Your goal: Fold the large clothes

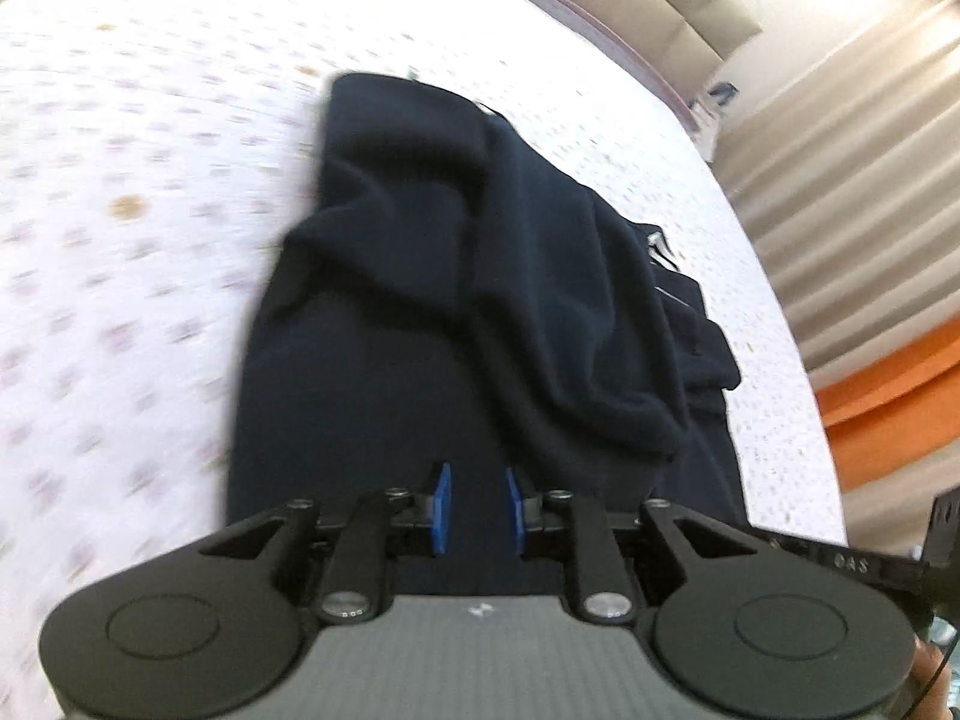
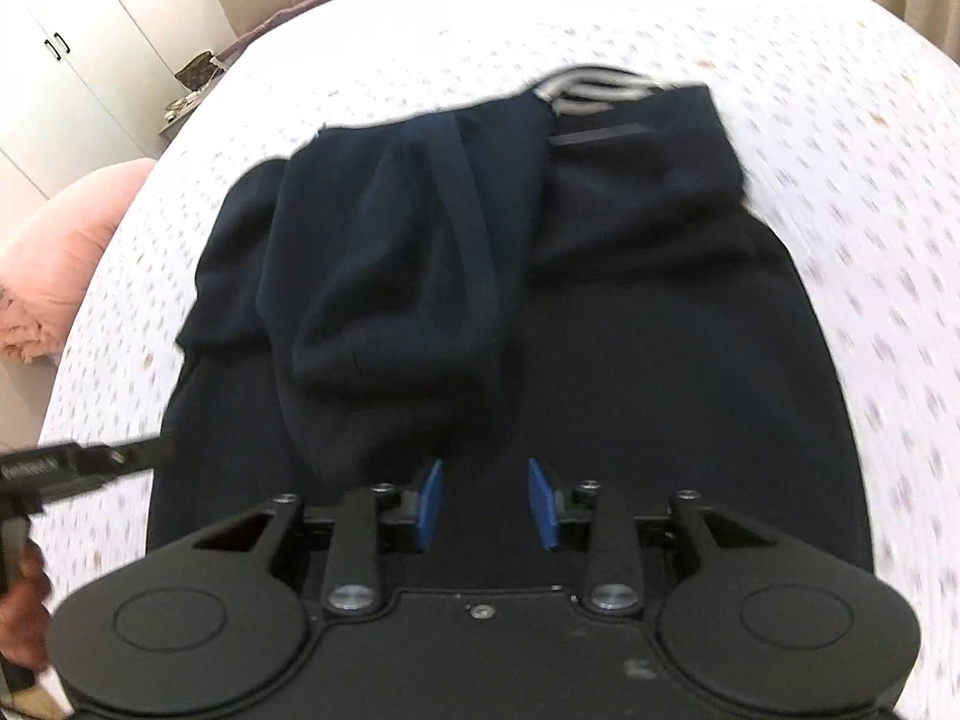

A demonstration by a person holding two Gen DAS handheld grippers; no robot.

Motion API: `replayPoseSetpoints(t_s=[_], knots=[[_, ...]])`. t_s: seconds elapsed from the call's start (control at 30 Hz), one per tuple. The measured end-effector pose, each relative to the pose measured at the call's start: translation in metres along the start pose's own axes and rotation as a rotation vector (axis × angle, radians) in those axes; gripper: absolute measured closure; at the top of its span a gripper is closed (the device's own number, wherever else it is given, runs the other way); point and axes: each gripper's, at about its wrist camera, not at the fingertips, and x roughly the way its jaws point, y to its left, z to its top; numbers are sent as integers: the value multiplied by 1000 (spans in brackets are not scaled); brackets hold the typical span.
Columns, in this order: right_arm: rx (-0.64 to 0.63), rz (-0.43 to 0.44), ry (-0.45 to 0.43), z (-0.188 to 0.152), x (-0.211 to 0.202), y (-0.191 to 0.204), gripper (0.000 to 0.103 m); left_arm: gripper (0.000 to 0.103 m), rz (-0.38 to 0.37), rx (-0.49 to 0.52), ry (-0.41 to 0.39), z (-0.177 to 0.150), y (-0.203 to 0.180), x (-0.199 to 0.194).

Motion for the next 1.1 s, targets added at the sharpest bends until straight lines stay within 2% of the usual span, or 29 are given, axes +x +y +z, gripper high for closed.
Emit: replayPoseSetpoints(t_s=[0.03,0.07,0.1,0.17,0.27,0.33,0.4,0.57,0.67,0.8,0.87,0.93,1.0,1.03,1.07,1.1], knots=[[5,0,2,-11,-5,-6,46,77,19,-2,-9,-10,1,-11],[11,-3,3,-23,-10,-13,34,72,46,-6,-15,-22,2,-23],[13,-7,6,-32,-15,-18,33,64,75,-15,-17,-35,2,-34],[-5,-20,27,-52,-28,-30,33,58,108,-36,-22,-63,3,-52],[-59,-79,37,-81,-58,-47,31,58,149,-100,-1,-110,5,-79],[-73,-112,45,-98,-78,-62,22,57,182,-136,5,-137,6,-94],[-74,-137,75,-114,-93,-80,21,54,231,-170,6,-161,3,-105],[-35,-170,155,-144,-105,-115,21,48,290,-206,43,-193,8,-113],[-30,-163,196,-156,-97,-121,21,36,344,-236,64,-205,14,-112],[-29,-183,195,-168,-88,-125,21,32,310,-328,46,-223,27,-116],[-2,-157,195,-172,-84,-133,21,28,228,-392,61,-232,38,-110],[30,-133,214,-176,-78,-139,22,28,184,-454,81,-238,48,-101],[57,-88,232,-178,-73,-143,31,26,157,-468,75,-241,52,-95],[75,-63,242,-180,-72,-145,38,25,153,-466,68,-242,51,-94],[89,-34,251,-182,-70,-147,55,24,146,-461,62,-242,50,-93],[101,-14,258,-184,-68,-147,64,26,152,-453,60,-243,49,-93]])
